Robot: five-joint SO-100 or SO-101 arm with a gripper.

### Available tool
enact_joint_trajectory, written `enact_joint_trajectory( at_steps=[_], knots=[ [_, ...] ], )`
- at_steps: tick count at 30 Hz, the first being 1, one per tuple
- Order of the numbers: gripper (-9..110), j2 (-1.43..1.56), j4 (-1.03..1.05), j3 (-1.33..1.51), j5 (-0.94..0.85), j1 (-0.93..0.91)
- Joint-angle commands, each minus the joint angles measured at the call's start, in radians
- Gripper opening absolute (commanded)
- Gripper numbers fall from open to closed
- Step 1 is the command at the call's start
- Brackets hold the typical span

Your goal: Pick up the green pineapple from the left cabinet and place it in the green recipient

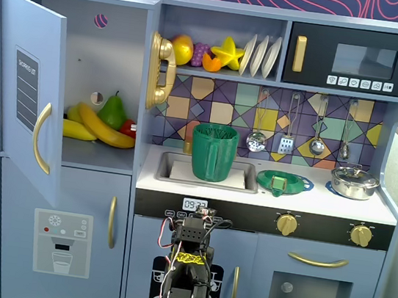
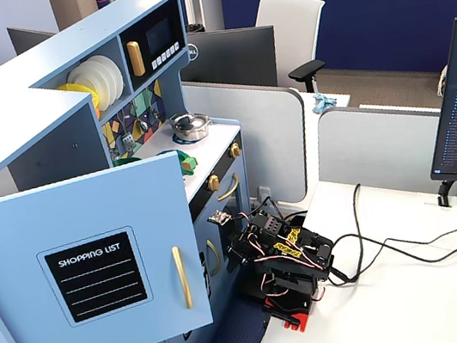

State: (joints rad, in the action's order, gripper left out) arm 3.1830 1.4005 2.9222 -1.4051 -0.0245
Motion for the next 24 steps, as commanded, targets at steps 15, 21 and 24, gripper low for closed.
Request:
enact_joint_trajectory(
  at_steps=[15,21,24],
  knots=[
    [0,-0.005,-0.207,0.075,-0.089,-0.017],
    [3,-0.005,0.124,0.075,-0.184,-0.015],
    [5,-0.005,0.127,0.075,-0.166,-0.012]
  ],
)
